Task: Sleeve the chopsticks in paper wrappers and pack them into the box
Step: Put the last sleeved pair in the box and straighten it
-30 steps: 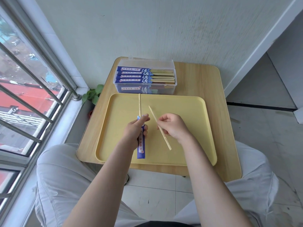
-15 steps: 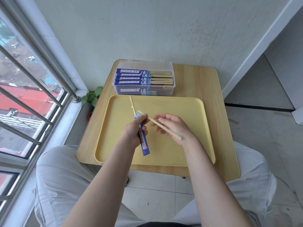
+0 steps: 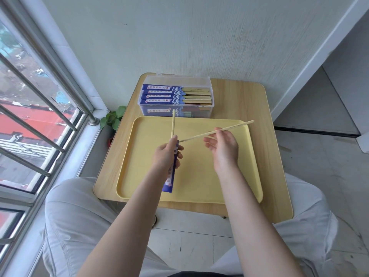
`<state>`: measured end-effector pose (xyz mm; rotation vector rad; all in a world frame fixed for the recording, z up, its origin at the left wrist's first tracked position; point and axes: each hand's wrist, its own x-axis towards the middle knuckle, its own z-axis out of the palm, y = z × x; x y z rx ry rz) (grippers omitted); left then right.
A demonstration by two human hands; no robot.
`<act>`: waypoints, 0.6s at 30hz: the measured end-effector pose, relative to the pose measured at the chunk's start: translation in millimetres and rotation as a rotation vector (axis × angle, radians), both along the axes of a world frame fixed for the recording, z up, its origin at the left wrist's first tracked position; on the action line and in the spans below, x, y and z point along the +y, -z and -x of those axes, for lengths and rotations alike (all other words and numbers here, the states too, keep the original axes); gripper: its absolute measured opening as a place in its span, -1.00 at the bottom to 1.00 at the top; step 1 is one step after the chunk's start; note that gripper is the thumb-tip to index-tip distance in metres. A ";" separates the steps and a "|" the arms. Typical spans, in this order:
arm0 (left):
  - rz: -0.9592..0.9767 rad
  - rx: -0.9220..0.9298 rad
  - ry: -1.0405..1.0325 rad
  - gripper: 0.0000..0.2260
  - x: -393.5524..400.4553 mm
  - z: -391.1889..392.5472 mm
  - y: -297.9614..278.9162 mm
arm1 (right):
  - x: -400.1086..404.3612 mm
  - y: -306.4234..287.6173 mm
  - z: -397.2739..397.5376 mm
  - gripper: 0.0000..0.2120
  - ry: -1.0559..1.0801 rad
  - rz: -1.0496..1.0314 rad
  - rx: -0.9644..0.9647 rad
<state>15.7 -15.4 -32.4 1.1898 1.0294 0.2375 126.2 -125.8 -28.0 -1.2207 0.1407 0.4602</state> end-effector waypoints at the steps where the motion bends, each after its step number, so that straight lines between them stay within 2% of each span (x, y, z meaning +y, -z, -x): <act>1: -0.024 0.031 0.009 -0.53 0.8 1.9 -0.5 | -2.4 -2.0 -5.2 -0.93 0.063 0.000 0.001; 4: -0.094 0.084 0.062 -0.50 0.5 4.4 0.3 | -7.7 -3.9 -18.0 -0.90 0.175 0.046 -0.002; 7: -0.199 0.138 0.161 -0.54 -2.4 4.1 1.7 | -8.8 -3.4 -21.7 -0.88 0.181 0.089 -0.022; 15: -0.216 0.128 0.312 -0.63 -9.5 1.5 -5.6 | -3.6 -2.1 -13.6 -0.81 0.022 0.227 -0.152; 18: -0.208 0.125 0.351 -0.61 -11.1 -0.3 -8.2 | -1.9 -2.1 -9.3 -0.82 -0.108 0.325 -0.246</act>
